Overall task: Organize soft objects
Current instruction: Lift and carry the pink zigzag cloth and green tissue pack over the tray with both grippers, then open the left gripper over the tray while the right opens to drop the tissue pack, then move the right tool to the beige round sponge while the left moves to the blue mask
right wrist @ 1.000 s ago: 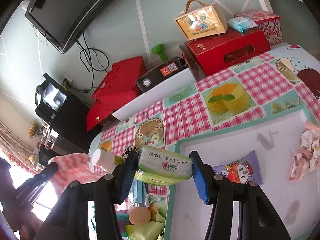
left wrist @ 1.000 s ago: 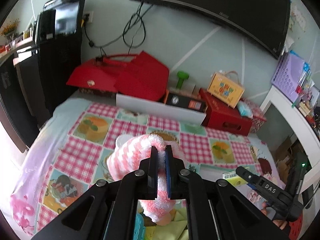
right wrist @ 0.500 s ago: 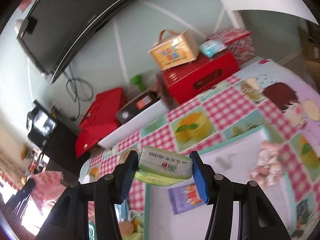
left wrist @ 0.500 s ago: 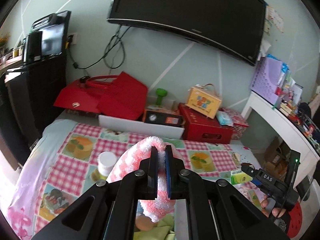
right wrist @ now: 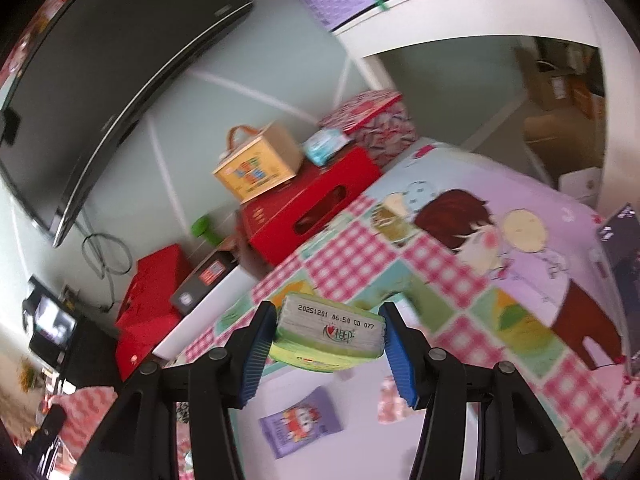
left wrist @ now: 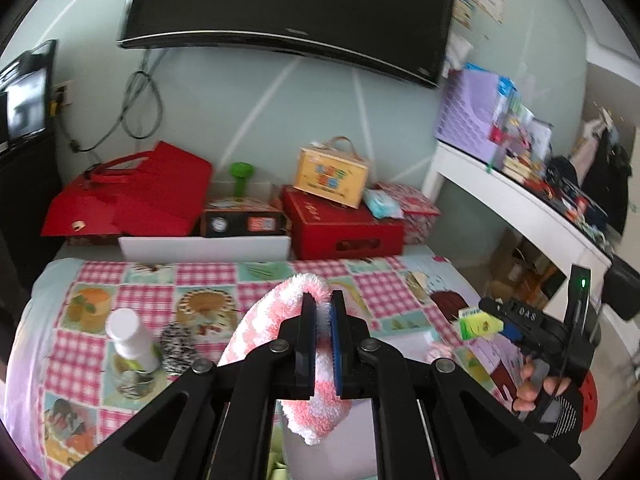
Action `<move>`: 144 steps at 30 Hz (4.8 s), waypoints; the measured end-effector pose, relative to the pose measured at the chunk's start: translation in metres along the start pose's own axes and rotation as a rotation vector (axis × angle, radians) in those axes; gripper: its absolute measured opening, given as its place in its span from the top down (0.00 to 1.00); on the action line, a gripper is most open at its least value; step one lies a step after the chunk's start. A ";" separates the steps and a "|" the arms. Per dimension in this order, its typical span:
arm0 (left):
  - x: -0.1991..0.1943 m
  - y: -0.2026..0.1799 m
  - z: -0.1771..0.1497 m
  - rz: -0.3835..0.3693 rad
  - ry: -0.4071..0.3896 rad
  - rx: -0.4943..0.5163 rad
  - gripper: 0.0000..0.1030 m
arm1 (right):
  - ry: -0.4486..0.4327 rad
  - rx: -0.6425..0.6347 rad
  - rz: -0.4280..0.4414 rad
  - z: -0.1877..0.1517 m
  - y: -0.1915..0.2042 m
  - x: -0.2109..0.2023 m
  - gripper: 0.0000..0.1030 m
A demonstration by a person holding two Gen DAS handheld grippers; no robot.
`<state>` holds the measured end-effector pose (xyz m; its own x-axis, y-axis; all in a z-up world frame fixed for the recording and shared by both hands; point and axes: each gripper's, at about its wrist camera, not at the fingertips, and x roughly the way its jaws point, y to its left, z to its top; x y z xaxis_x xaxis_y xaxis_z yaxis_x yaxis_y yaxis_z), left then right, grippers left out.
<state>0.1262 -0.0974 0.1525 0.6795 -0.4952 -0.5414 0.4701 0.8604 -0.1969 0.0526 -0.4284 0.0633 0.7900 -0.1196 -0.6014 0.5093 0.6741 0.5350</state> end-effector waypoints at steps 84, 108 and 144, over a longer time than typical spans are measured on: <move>0.163 0.021 -0.082 0.124 0.482 -0.142 0.39 | 0.278 -0.171 -0.216 -0.044 0.007 0.097 0.26; 0.126 0.129 -0.076 0.373 0.380 -0.438 0.18 | 0.283 -0.432 -0.236 -0.080 0.068 0.102 0.04; 0.055 0.250 -0.108 0.621 0.392 -0.616 0.17 | 0.387 -0.810 0.021 -0.210 0.195 0.099 0.01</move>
<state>0.2200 0.1038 -0.0152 0.4180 0.0503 -0.9071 -0.3656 0.9233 -0.1173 0.1582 -0.1560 -0.0162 0.5515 0.0542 -0.8324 -0.0172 0.9984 0.0536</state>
